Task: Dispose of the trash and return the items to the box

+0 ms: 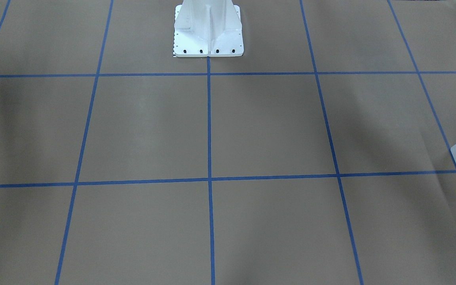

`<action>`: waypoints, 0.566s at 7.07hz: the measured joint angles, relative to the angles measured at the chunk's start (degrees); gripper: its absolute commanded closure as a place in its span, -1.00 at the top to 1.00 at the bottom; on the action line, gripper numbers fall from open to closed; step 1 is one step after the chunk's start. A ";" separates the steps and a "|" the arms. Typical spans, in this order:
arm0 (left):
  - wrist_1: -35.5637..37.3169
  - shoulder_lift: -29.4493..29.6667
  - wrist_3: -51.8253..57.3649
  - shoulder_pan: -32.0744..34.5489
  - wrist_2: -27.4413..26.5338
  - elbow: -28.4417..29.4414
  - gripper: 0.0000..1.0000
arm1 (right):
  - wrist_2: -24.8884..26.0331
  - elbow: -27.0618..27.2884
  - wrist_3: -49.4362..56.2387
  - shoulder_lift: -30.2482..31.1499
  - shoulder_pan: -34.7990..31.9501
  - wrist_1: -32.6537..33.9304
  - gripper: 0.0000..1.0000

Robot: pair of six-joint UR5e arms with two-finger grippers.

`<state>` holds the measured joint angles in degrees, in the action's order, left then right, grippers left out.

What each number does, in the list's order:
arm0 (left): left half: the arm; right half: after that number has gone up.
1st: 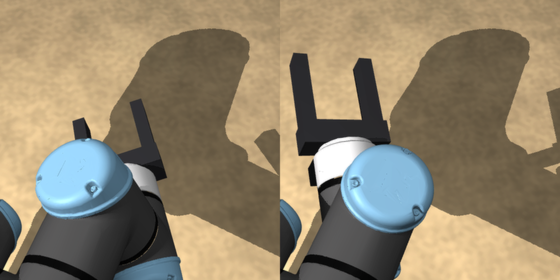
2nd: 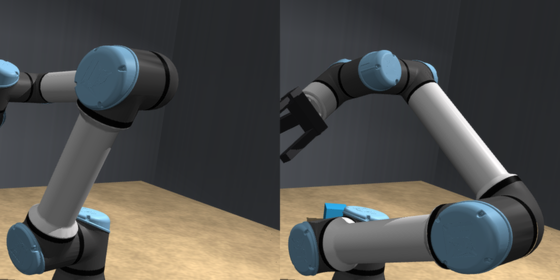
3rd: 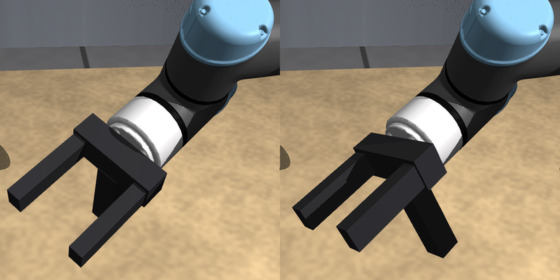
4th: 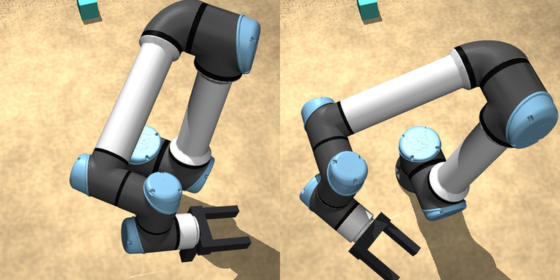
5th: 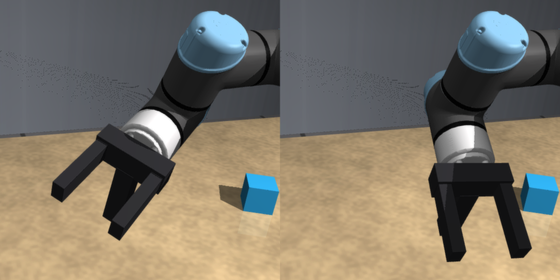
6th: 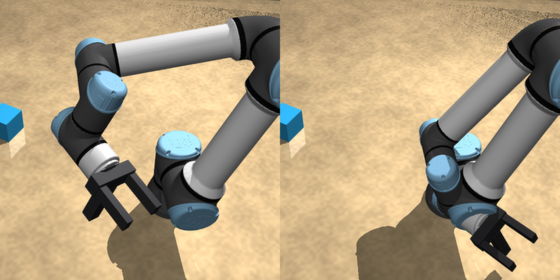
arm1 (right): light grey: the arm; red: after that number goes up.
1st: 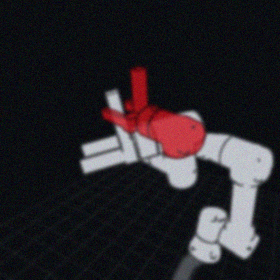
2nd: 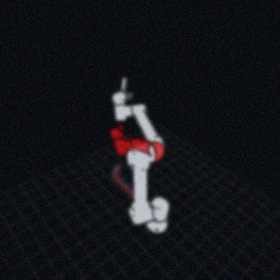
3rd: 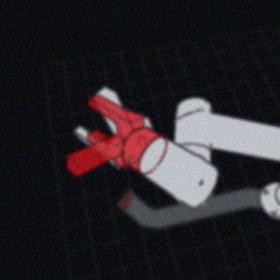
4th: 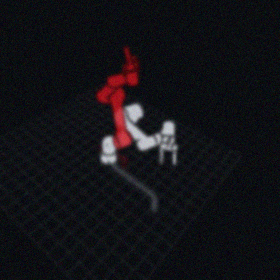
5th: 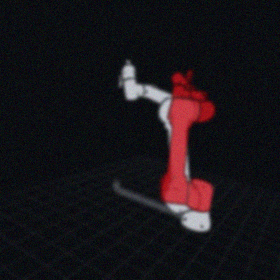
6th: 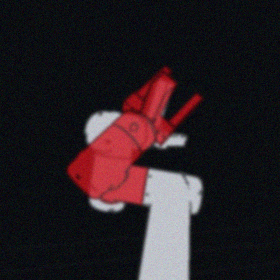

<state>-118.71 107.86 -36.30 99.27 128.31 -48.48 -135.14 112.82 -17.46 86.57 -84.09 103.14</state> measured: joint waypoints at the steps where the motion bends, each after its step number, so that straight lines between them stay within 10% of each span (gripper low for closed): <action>1: -0.49 -0.12 -0.18 -1.19 0.04 0.27 -1.00 | 0.01 0.11 -0.02 0.05 0.03 0.03 1.00; 4: -2.40 -1.22 0.00 -6.08 -0.26 0.44 -1.00 | -0.04 0.21 -0.03 0.07 0.07 0.03 1.00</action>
<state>-121.11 106.65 -36.30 93.19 128.05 -48.04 -135.17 113.02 -17.49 86.64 -84.03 103.17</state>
